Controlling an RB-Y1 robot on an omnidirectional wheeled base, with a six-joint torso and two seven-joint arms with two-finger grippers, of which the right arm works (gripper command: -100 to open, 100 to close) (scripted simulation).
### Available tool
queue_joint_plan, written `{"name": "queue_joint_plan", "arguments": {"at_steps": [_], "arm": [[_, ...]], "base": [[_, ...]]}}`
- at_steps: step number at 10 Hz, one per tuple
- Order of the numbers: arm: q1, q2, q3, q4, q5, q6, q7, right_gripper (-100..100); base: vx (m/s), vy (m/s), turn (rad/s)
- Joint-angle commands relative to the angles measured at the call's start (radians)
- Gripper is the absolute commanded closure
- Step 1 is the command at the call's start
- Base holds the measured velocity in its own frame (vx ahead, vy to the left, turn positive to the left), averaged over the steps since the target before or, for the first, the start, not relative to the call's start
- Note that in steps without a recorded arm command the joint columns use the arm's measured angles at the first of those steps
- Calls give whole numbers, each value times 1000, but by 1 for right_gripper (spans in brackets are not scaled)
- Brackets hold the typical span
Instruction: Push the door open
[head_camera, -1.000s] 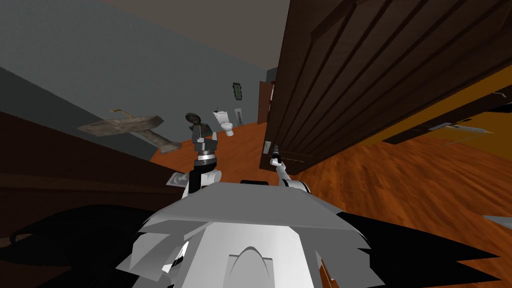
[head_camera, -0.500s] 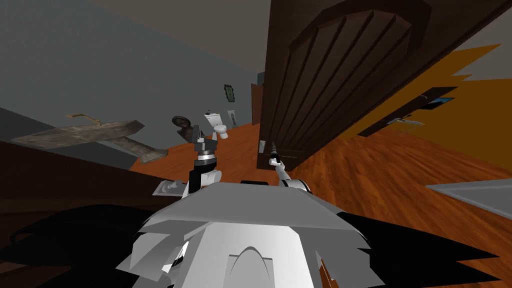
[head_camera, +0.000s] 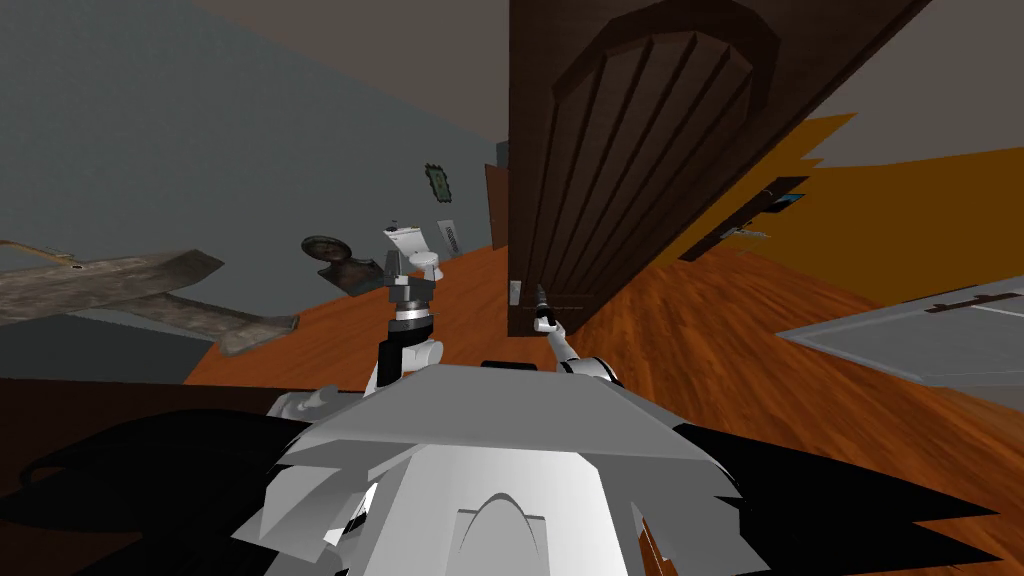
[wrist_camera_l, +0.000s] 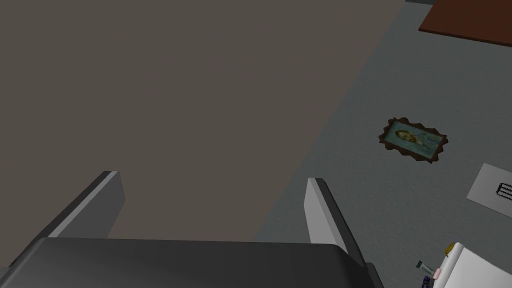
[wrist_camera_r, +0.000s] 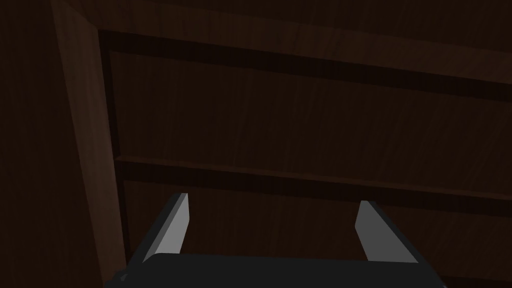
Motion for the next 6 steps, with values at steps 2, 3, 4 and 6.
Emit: {"name": "queue_joint_plan", "arguments": {"at_steps": [2, 3, 4, 6], "arm": [[-5, 0, 47, 2, -7, 4, -17, -100], [-6, 4, 81, 2, -11, 5, -27, -100], [-7, 6, 98, 2, -13, 6, -32, -100], [-8, 12, 132, 2, -18, 7, -41, -100]], "base": [[-1, 6, -145], [-7, 10, -260], [-10, 19, -206], [-11, 18, -166]]}}
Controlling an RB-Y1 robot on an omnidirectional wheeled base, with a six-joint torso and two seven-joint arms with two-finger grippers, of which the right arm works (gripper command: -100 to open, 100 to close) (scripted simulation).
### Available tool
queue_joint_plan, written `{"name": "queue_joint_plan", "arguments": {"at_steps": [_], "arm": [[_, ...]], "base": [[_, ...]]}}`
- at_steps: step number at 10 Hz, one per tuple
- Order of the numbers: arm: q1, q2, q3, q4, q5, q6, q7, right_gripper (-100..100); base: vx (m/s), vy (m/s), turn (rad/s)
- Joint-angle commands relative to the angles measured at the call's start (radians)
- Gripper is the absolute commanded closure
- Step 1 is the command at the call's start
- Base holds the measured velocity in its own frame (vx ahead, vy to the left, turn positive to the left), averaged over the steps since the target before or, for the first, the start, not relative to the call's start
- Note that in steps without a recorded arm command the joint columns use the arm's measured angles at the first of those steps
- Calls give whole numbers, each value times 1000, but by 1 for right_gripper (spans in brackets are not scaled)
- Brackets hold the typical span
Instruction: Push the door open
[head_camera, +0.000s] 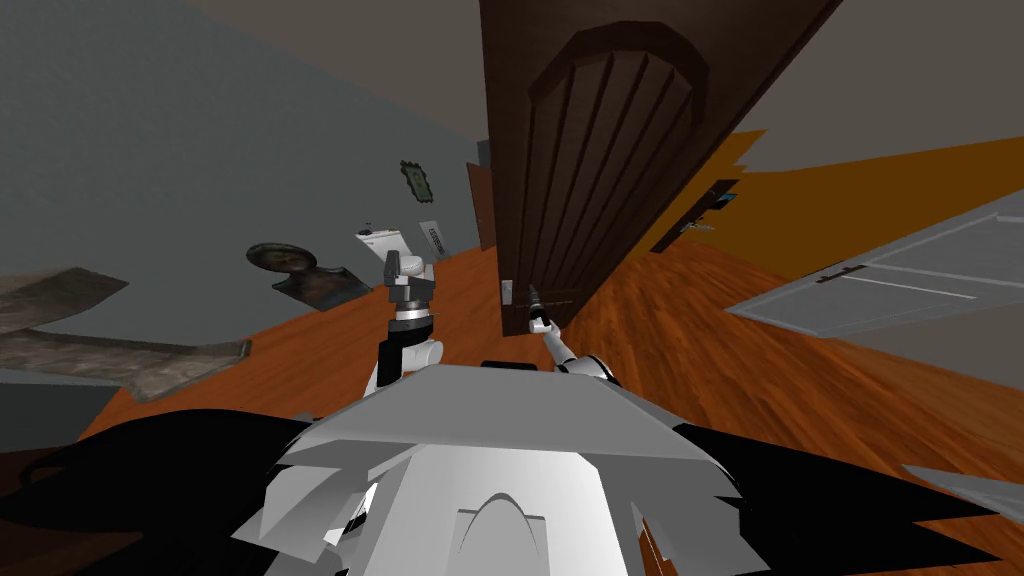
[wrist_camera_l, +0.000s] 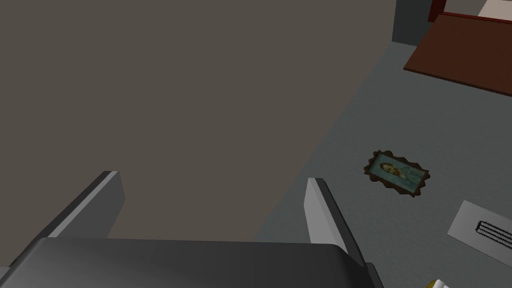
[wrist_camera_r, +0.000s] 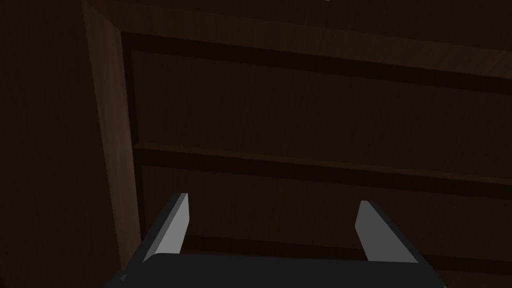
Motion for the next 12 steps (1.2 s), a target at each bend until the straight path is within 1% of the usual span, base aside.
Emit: {"name": "queue_joint_plan", "arguments": {"at_steps": [1, 2, 4, 5, 6, 8, 9, 10, 11, 12], "arm": [[-7, 3, 28, 9, -4, -2, -11, -100], [-8, 10, 60, 9, -8, 0, -21, -100], [-9, 17, 91, 9, -12, 1, -30, -100], [-10, 25, 119, 9, -16, 2, -38, -100], [-10, 29, 133, 9, -18, 3, -42, -100], [-12, 46, 182, 9, -24, 5, -56, -100], [-12, 54, 201, 9, -27, 5, -62, -100], [-12, 54, 201, 9, -27, 5, -62, -100], [-13, 65, 224, 9, -30, 6, -69, -100], [-13, 68, 231, 9, -30, 7, -71, -100]], "base": [[-20, 20, -174], [-26, 36, -269], [-35, 33, -150], [-47, 41, -182], [-56, 47, -192], [-90, 55, -189], [-116, 67, -182], [-61, 31, -49], [-116, 50, -95], [-156, 88, -78]]}}
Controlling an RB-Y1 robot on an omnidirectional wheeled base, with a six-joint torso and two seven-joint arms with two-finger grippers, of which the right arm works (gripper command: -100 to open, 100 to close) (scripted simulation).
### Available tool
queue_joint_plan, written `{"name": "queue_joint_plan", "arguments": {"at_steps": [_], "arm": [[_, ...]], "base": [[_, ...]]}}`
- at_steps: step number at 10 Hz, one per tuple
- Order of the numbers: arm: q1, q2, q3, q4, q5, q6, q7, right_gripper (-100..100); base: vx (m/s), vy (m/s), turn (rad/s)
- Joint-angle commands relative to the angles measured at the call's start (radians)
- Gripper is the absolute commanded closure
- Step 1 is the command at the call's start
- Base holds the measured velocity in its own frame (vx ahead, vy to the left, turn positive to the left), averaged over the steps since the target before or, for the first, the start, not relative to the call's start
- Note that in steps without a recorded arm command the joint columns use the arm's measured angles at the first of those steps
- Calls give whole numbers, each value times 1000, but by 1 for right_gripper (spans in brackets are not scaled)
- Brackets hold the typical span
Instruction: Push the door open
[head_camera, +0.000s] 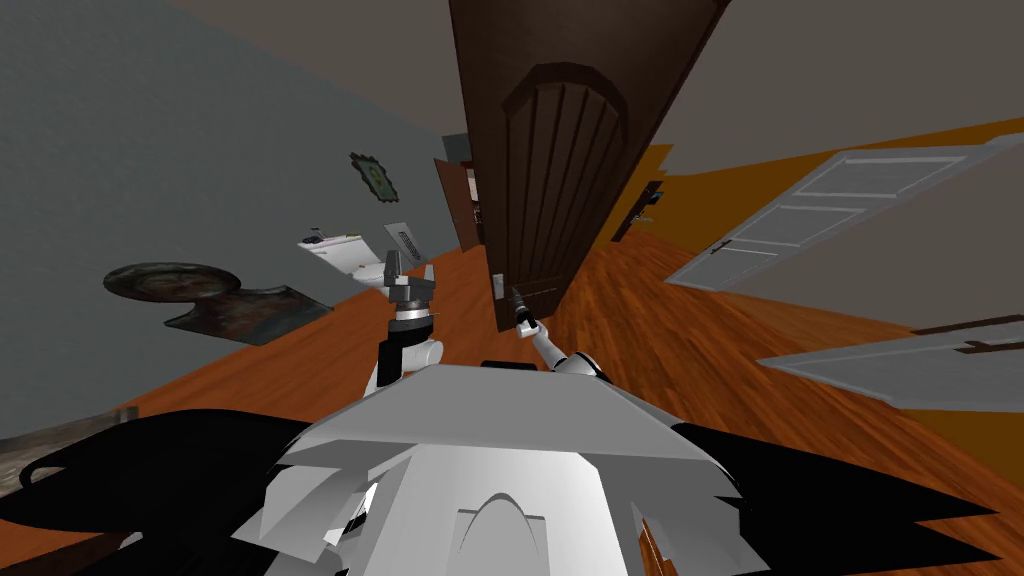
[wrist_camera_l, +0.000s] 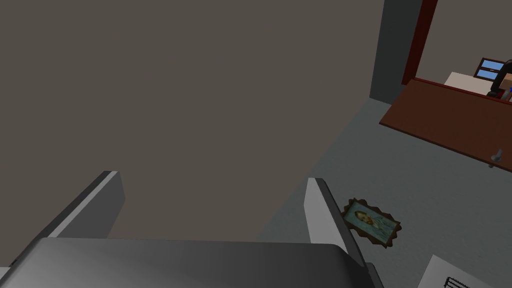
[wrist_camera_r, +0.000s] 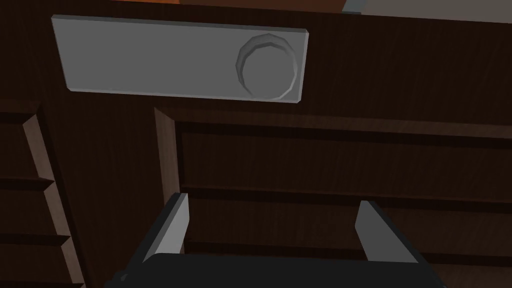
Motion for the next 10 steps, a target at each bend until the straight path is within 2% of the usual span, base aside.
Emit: {"name": "queue_joint_plan", "arguments": {"at_steps": [1, 3, 4, 6, 7, 8, 9, 10], "arm": [[4, 10, 14, -3, -1, 0, -1, -100], [-1, 13, 13, 3, -2, -1, 0, -100], [-1, -18, 12, 6, -2, -3, 0, -100], [-2, -49, 8, 8, -2, -6, 1, -100], [-3, -54, 6, 10, -3, -7, 2, -100], [-3, -54, 4, 11, -3, -8, 3, -100], [-4, -44, 2, 13, -3, -10, 3, -100], [-4, -25, 0, 14, -4, -12, 4, -100]], "base": [[-178, 109, -50], [-132, 80, -28], [70, 46, 25], [166, 99, 23], [234, 107, 21], [242, 80, 19], [252, 81, 33], [250, 104, 29]]}}
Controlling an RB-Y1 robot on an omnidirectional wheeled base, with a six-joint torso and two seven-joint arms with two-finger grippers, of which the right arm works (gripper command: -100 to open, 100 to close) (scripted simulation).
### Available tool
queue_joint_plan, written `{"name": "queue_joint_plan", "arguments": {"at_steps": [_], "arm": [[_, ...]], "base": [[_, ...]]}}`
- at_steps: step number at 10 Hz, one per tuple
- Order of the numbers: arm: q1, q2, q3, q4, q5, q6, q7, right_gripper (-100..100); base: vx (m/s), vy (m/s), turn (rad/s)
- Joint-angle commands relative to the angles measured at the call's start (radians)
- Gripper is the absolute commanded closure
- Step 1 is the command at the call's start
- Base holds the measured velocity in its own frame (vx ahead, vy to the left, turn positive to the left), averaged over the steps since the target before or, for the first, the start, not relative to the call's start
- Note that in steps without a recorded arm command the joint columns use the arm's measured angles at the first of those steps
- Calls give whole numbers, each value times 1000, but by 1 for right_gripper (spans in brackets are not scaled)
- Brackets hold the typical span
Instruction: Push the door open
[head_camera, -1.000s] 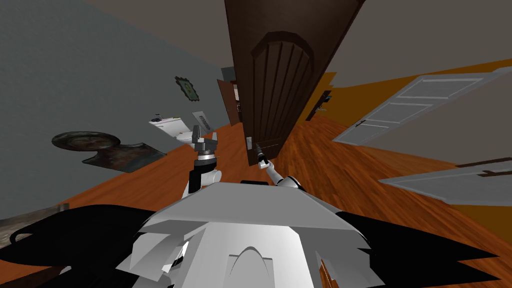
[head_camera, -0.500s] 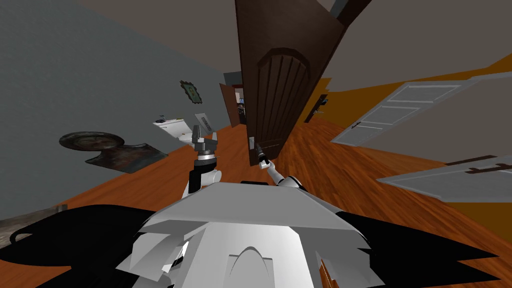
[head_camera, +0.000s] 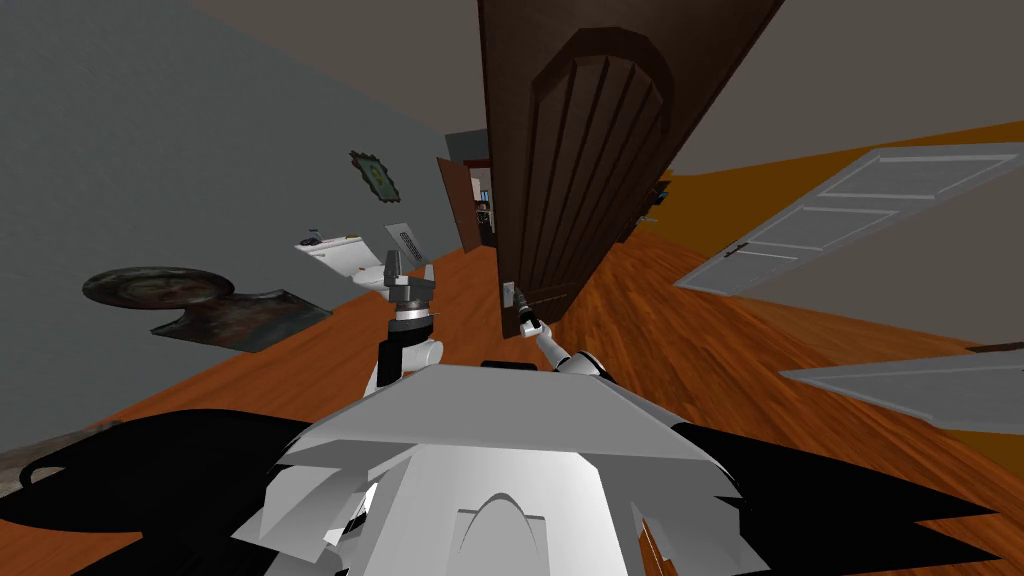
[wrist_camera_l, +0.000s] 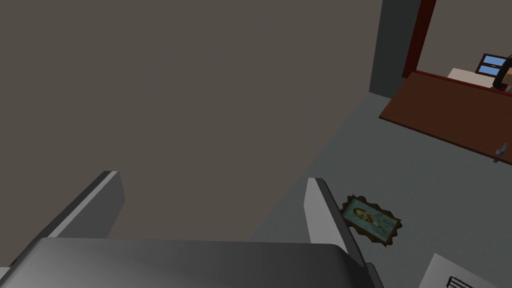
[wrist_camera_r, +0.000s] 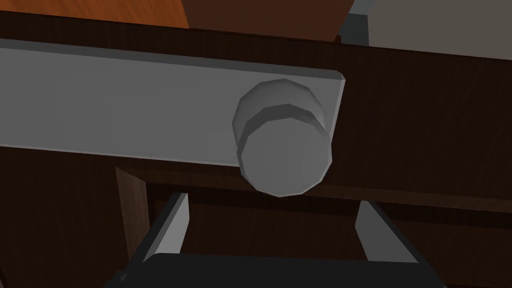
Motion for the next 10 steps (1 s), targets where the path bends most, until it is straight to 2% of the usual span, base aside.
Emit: {"name": "queue_joint_plan", "arguments": {"at_steps": [1, 2, 3, 8, 9, 10], "arm": [[-1, 33, -5, 1, 0, -1, 4, -100], [-12, 22, -3, 21, -1, -9, -2, -100], [-12, 22, -3, 21, -1, -9, -2, 100], [-12, 22, -3, 21, -1, -9, -2, 100], [-12, -5, -19, 24, -6, -9, 3, 100], [-12, -5, -19, 24, -6, -9, 3, 100]], "base": [[230, 109, 21], [101, 49, 3], [-9, -6, -11], [-21, -11, 1], [74, 100, -37], [90, 131, -54]]}}
